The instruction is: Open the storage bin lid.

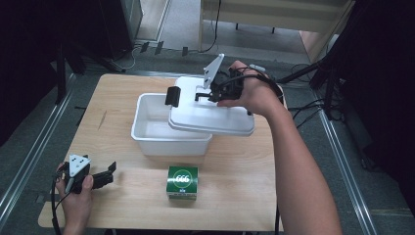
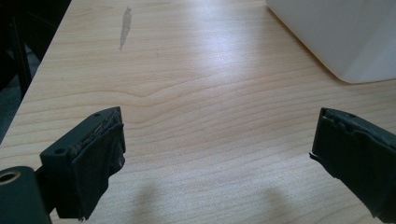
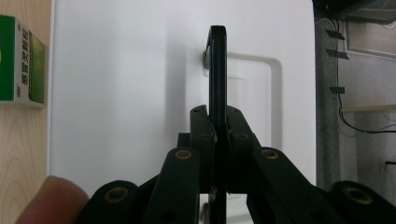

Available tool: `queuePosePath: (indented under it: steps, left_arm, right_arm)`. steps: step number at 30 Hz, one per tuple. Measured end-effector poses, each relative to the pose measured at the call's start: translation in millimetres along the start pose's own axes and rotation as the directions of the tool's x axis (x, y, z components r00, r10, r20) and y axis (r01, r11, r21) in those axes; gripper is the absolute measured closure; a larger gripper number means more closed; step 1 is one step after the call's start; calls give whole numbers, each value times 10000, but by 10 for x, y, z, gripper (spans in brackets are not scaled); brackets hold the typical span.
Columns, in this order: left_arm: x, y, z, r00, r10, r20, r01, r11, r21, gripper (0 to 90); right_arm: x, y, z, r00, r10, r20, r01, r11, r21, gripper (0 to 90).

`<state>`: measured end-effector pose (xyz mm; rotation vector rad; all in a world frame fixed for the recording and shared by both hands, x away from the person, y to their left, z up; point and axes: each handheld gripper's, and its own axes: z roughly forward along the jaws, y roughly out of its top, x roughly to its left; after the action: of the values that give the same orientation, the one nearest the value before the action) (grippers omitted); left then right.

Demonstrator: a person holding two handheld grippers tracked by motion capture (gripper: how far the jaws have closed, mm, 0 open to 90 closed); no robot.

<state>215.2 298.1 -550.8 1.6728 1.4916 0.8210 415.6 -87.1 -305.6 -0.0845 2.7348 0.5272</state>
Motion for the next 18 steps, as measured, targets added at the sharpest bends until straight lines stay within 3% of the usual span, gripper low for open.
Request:
queuePosePath:
  steps: [18]
  left_arm:
    - [-7, -3, -1, 10000, 63, 2, -63, 10000, 1, 30]
  right_arm:
    - [71, -576, -188, 9987, 443, 236, -450, 9986, 263, 847]
